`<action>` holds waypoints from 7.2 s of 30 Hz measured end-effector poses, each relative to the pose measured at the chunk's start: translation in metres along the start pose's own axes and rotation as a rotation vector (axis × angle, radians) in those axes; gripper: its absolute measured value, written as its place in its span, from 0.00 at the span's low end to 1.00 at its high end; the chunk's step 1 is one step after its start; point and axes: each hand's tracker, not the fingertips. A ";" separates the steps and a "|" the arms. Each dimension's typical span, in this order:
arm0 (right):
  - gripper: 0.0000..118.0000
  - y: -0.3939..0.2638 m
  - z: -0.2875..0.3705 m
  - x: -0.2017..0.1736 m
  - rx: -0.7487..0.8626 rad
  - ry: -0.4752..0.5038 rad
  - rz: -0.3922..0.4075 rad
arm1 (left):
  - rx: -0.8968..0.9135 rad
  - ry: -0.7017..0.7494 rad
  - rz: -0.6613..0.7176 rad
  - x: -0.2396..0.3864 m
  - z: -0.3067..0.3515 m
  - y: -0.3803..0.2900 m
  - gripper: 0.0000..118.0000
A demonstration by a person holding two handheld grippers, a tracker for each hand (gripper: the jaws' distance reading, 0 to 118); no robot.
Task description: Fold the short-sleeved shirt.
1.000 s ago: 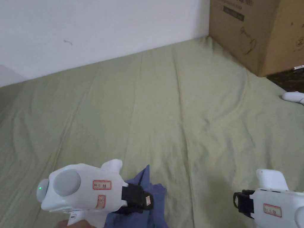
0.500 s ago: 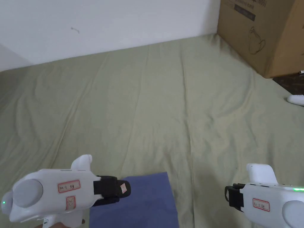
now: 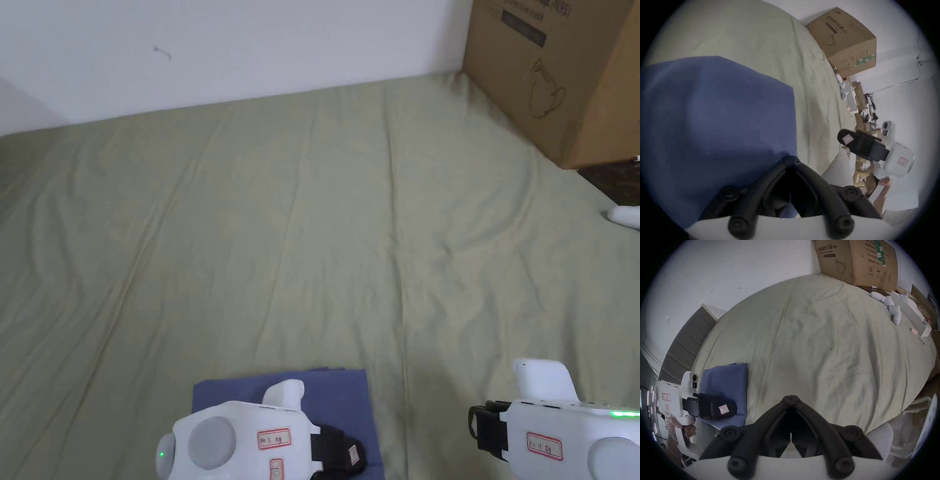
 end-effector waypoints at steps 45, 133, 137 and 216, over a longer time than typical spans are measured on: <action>0.00 0.002 -0.074 -0.181 -0.184 0.183 0.394 | 0.291 -0.272 0.277 -0.161 0.157 -0.032 0.91; 0.00 0.012 -0.011 -0.115 -0.022 0.258 0.093 | 0.601 0.194 0.052 -0.086 0.271 -0.026 0.00; 0.00 0.011 0.004 -0.112 0.043 0.266 0.094 | 0.592 0.201 -0.017 -0.051 0.263 -0.034 0.00; 0.92 0.053 0.121 -0.181 0.825 -0.137 0.314 | 1.010 0.787 -0.450 0.117 0.234 -0.027 0.98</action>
